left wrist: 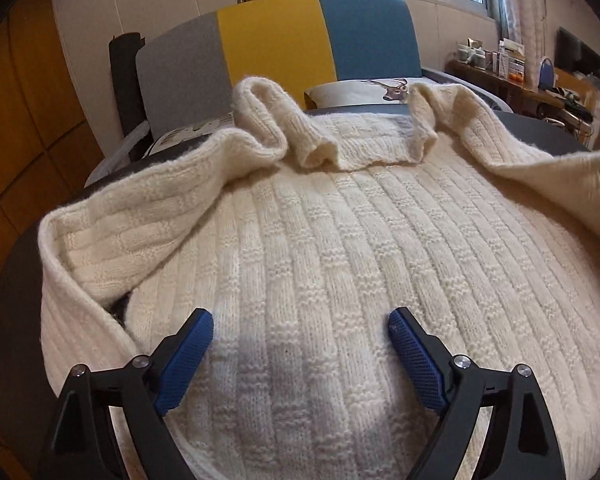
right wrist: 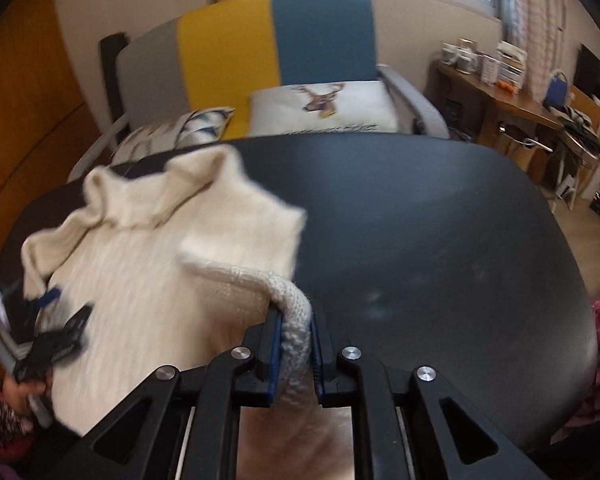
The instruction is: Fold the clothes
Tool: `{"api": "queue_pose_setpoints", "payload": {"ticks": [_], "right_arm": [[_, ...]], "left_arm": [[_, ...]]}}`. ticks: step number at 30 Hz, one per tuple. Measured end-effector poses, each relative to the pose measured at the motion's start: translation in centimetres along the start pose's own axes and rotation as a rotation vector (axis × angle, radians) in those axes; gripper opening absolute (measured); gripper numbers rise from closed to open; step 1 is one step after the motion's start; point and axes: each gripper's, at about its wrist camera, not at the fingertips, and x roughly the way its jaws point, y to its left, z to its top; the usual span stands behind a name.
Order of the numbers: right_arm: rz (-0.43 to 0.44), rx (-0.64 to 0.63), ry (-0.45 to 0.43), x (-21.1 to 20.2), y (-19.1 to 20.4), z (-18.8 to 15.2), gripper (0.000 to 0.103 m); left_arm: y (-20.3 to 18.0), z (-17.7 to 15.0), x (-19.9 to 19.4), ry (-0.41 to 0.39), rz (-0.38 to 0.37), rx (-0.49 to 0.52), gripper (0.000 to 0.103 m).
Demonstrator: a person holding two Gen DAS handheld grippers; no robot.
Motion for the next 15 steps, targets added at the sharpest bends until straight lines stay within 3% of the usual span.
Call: {"api": "queue_pose_setpoints", "payload": {"ticks": [4, 10, 15], "right_arm": [[-0.053, 0.026, 0.001, 3.1, -3.8, 3.2, 0.012], [-0.174, 0.168, 0.055, 9.2, -10.3, 6.6, 0.012], [-0.301, 0.172, 0.128, 13.3, -13.6, 7.6, 0.024]], "left_arm": [[-0.1, -0.1, -0.1, 0.0, 0.003, -0.012, 0.094], [-0.2, -0.3, -0.3, 0.001, 0.009, -0.016, 0.096], [0.1, -0.3, -0.2, 0.006, 0.004, -0.026, 0.097]]}}
